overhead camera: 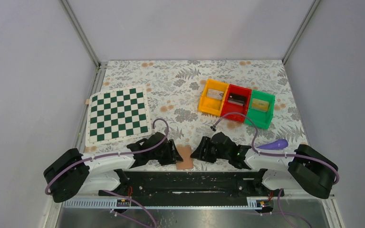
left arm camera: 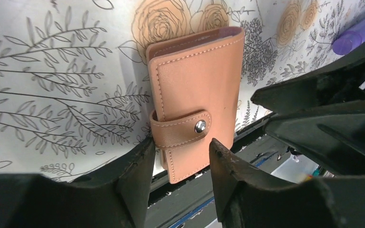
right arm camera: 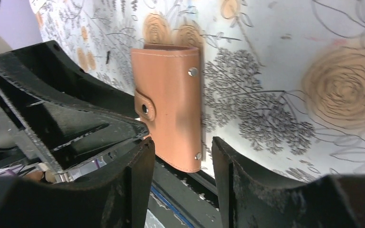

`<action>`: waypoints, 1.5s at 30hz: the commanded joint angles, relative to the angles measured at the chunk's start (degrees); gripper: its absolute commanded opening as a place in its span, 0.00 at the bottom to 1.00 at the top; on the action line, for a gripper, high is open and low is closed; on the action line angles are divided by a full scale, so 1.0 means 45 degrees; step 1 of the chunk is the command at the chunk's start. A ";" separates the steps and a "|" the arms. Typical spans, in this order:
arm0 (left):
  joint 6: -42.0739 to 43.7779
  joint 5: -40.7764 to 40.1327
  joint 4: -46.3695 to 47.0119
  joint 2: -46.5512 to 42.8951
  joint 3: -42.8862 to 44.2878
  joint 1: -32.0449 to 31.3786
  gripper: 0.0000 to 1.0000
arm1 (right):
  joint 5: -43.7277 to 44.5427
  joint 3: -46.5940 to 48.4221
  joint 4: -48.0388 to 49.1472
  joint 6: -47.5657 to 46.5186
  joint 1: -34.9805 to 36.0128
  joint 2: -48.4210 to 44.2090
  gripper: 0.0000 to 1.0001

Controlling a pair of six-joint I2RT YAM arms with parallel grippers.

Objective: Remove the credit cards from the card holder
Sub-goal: Move the card holder to the center of the board, then open the card holder at the center of the board.

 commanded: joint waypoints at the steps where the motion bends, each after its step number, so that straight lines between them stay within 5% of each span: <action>1: -0.0305 -0.0138 0.0734 0.0508 0.0422 -0.0343 0.46 | 0.0915 -0.0617 0.0142 0.0360 0.0179 -0.0484 0.54; 26: 0.1138 -0.3478 -0.2546 0.1937 0.3173 -0.1833 0.59 | -0.0324 -0.0723 0.2727 -0.0727 0.0184 0.1489 0.49; 36: 0.0641 -0.3239 -0.2367 0.2910 0.3541 -0.2419 0.57 | -0.0742 -0.1333 0.4770 -0.0200 0.0179 0.1849 0.26; 45: 0.0589 -0.3009 -0.2269 0.3439 0.4087 -0.2656 0.55 | -0.0544 -0.1830 0.4472 -0.0329 0.0179 0.0697 0.05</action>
